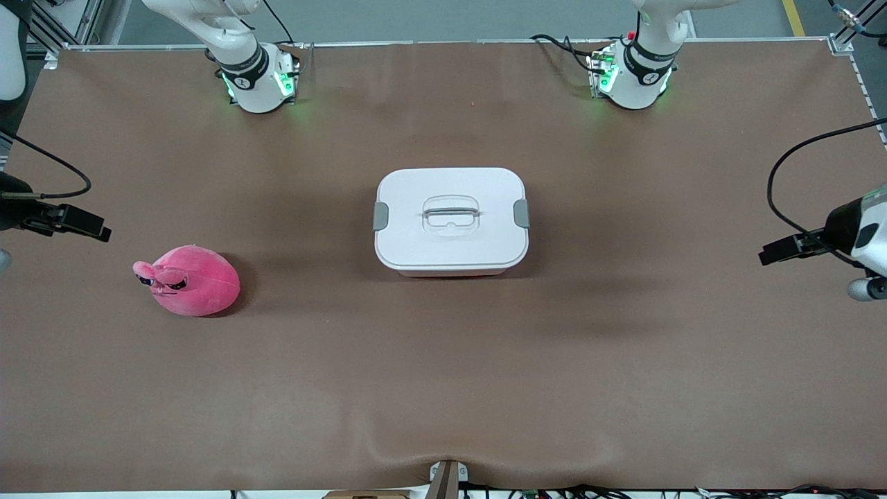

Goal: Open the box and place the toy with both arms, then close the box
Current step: 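Reach the right gripper to the pink plush while the left gripper approaches the lid, then grasp the lid handle with the left gripper while the right gripper grips the plush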

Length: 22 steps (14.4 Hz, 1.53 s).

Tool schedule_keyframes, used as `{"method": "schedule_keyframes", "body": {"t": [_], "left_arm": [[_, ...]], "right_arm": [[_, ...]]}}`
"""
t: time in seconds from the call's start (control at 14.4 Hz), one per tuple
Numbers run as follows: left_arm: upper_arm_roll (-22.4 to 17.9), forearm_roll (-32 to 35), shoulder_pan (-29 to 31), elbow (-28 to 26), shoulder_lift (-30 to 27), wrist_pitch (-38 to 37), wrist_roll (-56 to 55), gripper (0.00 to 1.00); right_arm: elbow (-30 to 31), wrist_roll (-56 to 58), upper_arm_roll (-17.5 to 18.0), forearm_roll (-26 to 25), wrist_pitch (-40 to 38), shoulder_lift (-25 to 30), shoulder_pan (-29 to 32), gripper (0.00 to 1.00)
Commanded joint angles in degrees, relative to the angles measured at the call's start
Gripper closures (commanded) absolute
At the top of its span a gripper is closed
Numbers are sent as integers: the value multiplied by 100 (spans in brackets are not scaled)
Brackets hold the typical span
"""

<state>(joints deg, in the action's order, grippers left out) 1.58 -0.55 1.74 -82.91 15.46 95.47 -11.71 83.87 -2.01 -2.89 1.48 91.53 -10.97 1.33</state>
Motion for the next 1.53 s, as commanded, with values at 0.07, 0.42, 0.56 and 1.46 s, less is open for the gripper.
{"method": "schedule_keyframes", "body": {"t": [0.07, 0.42, 0.56, 1.46], "left_arm": [[0, 11, -445, 126, 53, 7, -997, 0], [0, 2, -1104, 126, 44, 7, -2491, 0], [9, 2, -1447, 126, 44, 7, -3264, 0], [9, 11, -3390, 126, 466, 560, -8642, 0]], "right_arm": [[-161, -1, -1, 54, 67, -239, -80, 0], [-64, 16, -10, 72, 173, -493, 86, 0], [-11, 16, -1, 81, 138, -494, 26, 0], [1306, 507, -1, 46, 954, -99, -10, 0]]}}
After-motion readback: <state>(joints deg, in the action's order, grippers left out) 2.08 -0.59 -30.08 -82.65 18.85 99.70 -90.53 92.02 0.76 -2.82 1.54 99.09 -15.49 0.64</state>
